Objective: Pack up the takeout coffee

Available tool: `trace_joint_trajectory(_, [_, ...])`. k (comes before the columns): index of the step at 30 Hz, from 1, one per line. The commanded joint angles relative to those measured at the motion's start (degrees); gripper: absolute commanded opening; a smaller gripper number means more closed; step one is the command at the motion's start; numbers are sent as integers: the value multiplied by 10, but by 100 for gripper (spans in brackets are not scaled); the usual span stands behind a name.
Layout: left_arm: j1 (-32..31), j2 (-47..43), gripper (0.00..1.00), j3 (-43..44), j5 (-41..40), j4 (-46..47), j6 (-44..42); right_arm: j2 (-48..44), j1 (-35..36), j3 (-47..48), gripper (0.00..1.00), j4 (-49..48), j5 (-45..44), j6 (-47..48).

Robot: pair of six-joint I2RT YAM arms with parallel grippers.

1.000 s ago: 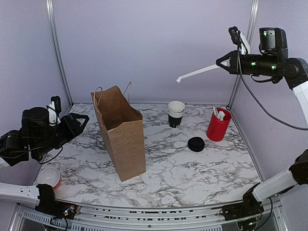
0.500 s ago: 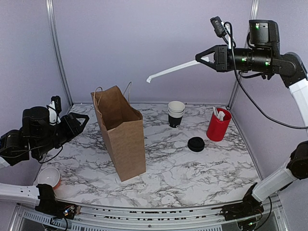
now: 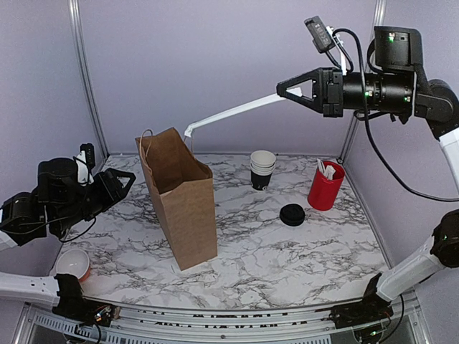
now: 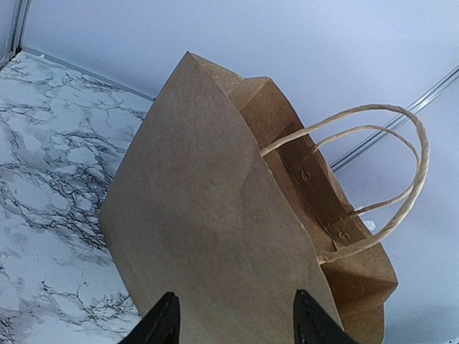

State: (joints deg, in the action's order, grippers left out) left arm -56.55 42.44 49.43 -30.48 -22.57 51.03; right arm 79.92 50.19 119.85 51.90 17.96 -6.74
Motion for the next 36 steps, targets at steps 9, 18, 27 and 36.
trace_joint_trajectory(9, [8,0,54,-4,10,9,-2,22,47,16,0,3,5,26])
trace_joint_trajectory(18, [10,-5,54,-9,11,9,-1,84,83,59,0,28,-60,37])
trace_joint_trajectory(27, [11,-10,54,-10,12,13,-5,230,105,179,0,80,-138,58])
trace_joint_trajectory(36, [14,-16,54,-15,15,12,-2,281,124,177,1,57,-190,55])
